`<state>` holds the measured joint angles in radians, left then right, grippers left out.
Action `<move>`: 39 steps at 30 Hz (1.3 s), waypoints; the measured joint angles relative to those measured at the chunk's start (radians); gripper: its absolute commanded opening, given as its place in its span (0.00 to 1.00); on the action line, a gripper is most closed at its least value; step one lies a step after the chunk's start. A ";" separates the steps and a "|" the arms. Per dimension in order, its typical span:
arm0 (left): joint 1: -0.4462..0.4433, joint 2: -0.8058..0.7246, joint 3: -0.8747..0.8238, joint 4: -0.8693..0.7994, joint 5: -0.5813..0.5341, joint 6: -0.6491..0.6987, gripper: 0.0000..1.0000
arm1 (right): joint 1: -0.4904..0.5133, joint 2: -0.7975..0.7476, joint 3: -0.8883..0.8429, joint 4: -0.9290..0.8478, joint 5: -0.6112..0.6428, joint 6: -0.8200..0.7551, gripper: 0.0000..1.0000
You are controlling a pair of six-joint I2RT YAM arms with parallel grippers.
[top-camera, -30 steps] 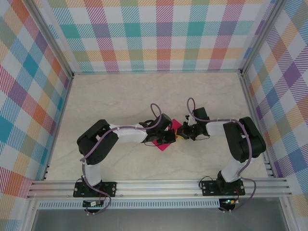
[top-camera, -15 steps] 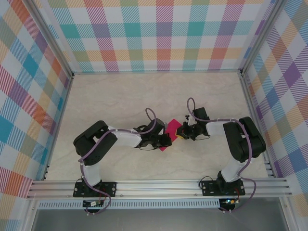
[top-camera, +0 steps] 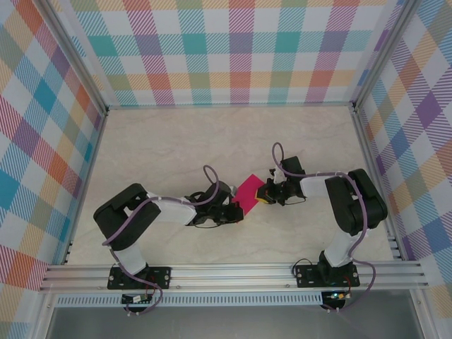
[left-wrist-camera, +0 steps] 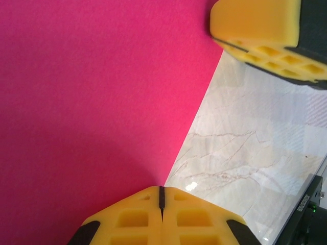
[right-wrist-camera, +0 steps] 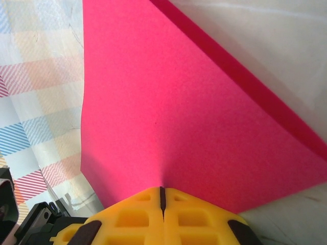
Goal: Fold a paper plane with a square sheet of paper (pick it up from the middle)
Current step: First fold in half a square sheet of paper at the center of the table, then rotate the square sheet of paper at the center of the table.
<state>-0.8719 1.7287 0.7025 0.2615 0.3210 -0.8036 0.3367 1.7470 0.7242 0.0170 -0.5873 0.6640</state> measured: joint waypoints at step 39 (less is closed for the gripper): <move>0.148 -0.210 0.101 -0.455 -0.151 -0.029 0.53 | 0.098 -0.010 0.278 -0.352 0.346 0.024 0.35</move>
<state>-0.7235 1.5185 0.8040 -0.1932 0.1703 -0.8330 0.4343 1.7374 1.0023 -0.3351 -0.2413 0.6884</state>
